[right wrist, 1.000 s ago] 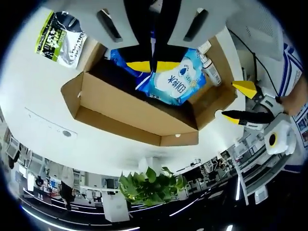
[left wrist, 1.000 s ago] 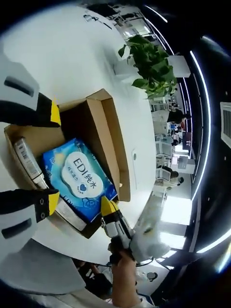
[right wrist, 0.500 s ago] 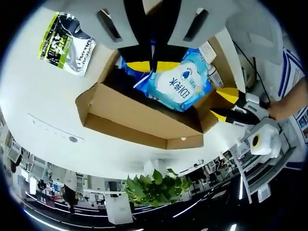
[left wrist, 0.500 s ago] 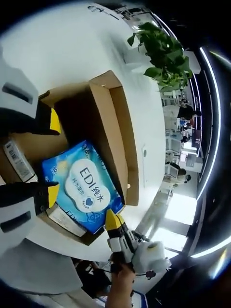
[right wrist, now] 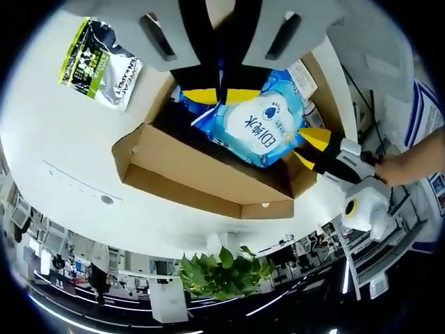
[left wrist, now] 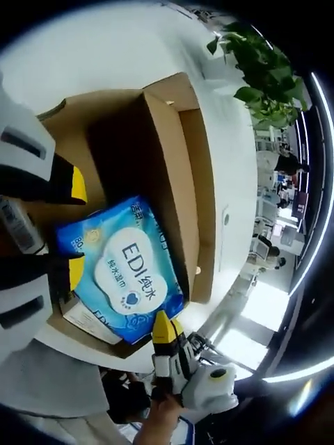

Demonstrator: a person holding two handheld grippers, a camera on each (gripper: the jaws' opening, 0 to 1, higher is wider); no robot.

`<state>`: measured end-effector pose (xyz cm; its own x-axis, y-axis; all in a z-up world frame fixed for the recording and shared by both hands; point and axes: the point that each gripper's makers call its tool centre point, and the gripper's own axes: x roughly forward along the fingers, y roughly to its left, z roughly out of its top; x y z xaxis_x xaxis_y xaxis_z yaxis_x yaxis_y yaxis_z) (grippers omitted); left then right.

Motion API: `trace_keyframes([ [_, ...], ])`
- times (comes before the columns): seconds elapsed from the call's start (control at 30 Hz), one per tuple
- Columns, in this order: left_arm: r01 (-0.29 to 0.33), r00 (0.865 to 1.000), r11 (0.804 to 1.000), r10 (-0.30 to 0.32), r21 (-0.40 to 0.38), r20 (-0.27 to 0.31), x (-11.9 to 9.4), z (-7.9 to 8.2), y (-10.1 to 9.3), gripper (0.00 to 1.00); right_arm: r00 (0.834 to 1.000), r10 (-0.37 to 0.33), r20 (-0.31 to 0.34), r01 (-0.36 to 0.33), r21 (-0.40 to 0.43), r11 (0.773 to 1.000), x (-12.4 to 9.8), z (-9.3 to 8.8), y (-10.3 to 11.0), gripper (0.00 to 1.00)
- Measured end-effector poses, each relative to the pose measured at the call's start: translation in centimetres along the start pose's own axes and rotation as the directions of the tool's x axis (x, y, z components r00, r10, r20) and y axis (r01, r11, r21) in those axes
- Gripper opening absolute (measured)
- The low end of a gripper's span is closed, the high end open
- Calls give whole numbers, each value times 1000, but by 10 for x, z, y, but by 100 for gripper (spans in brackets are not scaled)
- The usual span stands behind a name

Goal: Operate the shoe box by opening the lid, removing the specified soft item, and placing it in the target area until the item is outside and the box remains undamaged.

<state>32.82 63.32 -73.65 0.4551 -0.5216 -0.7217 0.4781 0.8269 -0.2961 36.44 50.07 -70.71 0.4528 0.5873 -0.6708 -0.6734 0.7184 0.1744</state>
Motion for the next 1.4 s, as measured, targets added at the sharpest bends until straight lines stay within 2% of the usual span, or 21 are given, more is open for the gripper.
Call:
trace_keyframes([
  [0.17,56,998,991,-55,-120,17,7,1,-5,22,1000,0,3,0,10,1000,0,-2,-1,0],
  [0.33,81,997,985,-78,-154,29,12,0,-6,18,1000,-1,11,1,34,999,-1,-3,-1,0],
  [0.43,85,996,988,-82,-128,28,12,1,-9,16,1000,-6,20,5,53,999,-1,-3,-1,0],
  [0.5,67,998,990,-64,-122,28,11,3,-6,9,1000,-9,25,7,70,997,-1,-3,-1,0],
  [0.57,59,998,986,-55,-156,29,11,3,-6,5,999,-9,33,5,96,995,-1,-3,-2,0],
  [0.63,53,998,987,-49,-153,27,12,3,-5,4,999,-6,44,1,120,993,-2,-3,-2,0],
  [0.73,44,999,977,-38,-207,35,9,4,-5,3,998,-6,54,-1,135,991,-3,-2,0,0],
  [1.17,31,997,981,-18,-189,69,-7,15,-13,1,994,3,106,-25,200,980,-16,8,2,0],
  [1.4,23,997,985,-10,-170,77,-18,22,-24,1,991,13,130,-41,219,975,-28,14,2,0],
])
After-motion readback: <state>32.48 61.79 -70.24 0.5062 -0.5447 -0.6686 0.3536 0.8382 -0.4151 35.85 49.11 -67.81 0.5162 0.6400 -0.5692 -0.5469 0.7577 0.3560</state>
